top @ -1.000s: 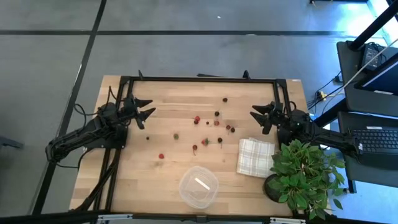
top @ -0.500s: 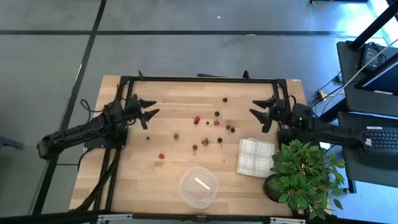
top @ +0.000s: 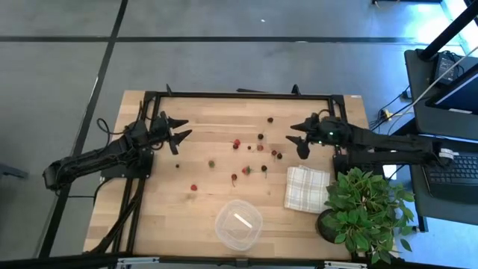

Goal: Pick and placing Produce into tupperware
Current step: Put the dark red cherry in the bottom transparent bin

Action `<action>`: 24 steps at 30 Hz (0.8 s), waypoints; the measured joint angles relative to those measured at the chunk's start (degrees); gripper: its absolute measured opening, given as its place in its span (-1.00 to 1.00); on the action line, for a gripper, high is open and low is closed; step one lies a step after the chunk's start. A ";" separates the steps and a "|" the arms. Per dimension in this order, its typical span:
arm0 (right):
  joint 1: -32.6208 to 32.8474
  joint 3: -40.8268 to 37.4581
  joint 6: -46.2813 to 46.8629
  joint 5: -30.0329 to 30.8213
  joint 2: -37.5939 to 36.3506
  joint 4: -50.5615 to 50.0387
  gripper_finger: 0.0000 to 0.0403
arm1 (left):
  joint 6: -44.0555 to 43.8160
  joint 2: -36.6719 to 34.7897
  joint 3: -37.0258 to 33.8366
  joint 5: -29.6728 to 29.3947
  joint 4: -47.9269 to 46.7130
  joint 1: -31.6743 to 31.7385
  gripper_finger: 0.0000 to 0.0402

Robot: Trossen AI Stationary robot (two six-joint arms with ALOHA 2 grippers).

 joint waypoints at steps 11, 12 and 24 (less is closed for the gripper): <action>2.21 10.92 2.85 2.65 20.39 -13.36 0.20 | 0.04 0.00 0.00 -0.04 0.16 0.01 0.10; 3.34 12.17 2.94 4.70 22.23 -16.03 0.20 | 0.04 0.00 0.00 -0.04 0.15 0.00 0.10; 17.06 22.81 12.22 12.50 34.00 -29.46 0.20 | 0.07 0.00 0.00 -3.93 0.09 -0.01 0.10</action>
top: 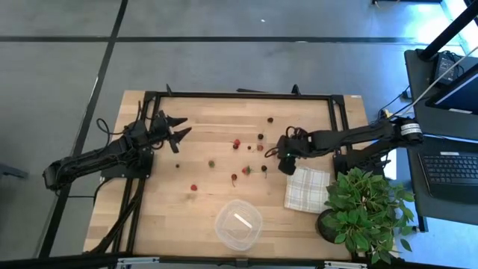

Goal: Pick and placing Produce into tupperware
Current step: Put the dark red cherry in the bottom transparent bin

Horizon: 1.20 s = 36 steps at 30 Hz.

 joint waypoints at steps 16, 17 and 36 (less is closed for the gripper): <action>0.26 0.88 -1.84 -0.18 1.16 4.66 0.20 | 0.00 0.00 0.02 -2.06 -0.04 0.00 0.10; 0.26 0.89 -1.88 -0.38 1.16 5.03 0.20 | 0.00 0.00 0.02 -2.06 -0.04 0.00 0.10; -0.05 0.88 -1.16 -0.07 1.14 7.00 0.20 | 0.00 0.00 0.02 -2.11 -0.02 0.01 0.10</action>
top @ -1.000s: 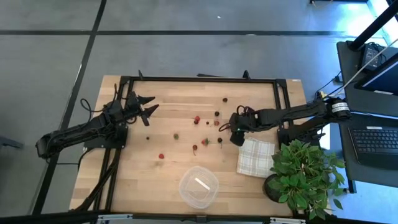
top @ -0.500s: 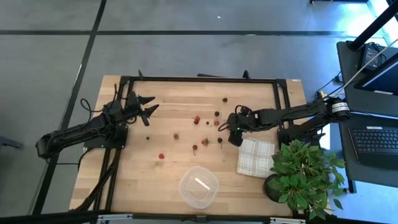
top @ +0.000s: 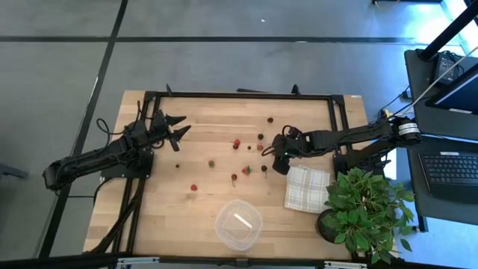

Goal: Pick and placing Produce into tupperware
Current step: Put the dark red cherry in the bottom transparent bin

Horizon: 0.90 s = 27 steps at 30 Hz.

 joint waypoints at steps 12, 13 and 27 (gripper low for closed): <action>0.00 0.00 -1.52 -0.38 0.00 0.55 0.30 | 0.00 0.00 0.00 0.00 0.00 0.01 0.10; 0.02 0.00 -2.10 -0.39 0.00 0.55 0.35 | 0.00 0.00 0.00 0.00 0.00 0.01 0.10; 0.99 -0.02 -14.37 0.04 -0.02 12.73 0.71 | 0.00 -0.02 0.00 0.00 0.00 0.00 0.10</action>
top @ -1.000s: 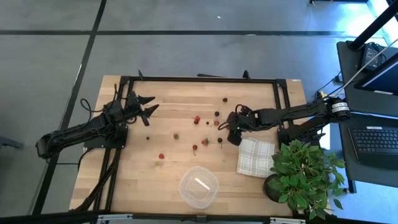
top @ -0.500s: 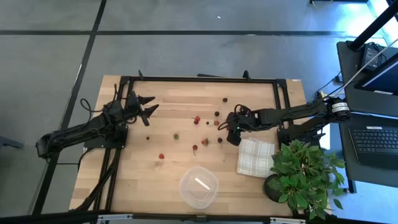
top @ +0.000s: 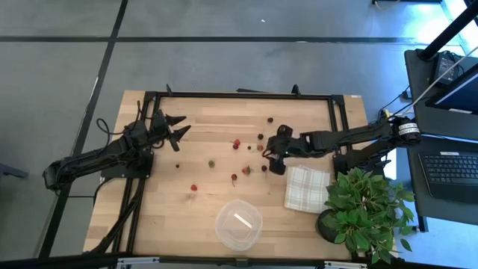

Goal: Pick and placing Produce into tupperware
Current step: Put the dark red cherry in the bottom transparent bin

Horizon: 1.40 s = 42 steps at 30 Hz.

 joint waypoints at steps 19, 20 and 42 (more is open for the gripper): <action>0.21 4.84 -17.97 -11.90 14.65 22.72 0.69 | 0.00 0.00 0.02 0.00 -0.44 -0.01 0.10; 0.26 6.14 -18.05 -13.84 15.99 22.36 0.68 | 0.00 0.00 0.02 0.00 -0.44 0.01 0.10; 0.59 22.43 -30.51 -28.56 32.69 9.14 0.58 | -0.13 0.00 0.07 0.04 -3.54 0.01 0.10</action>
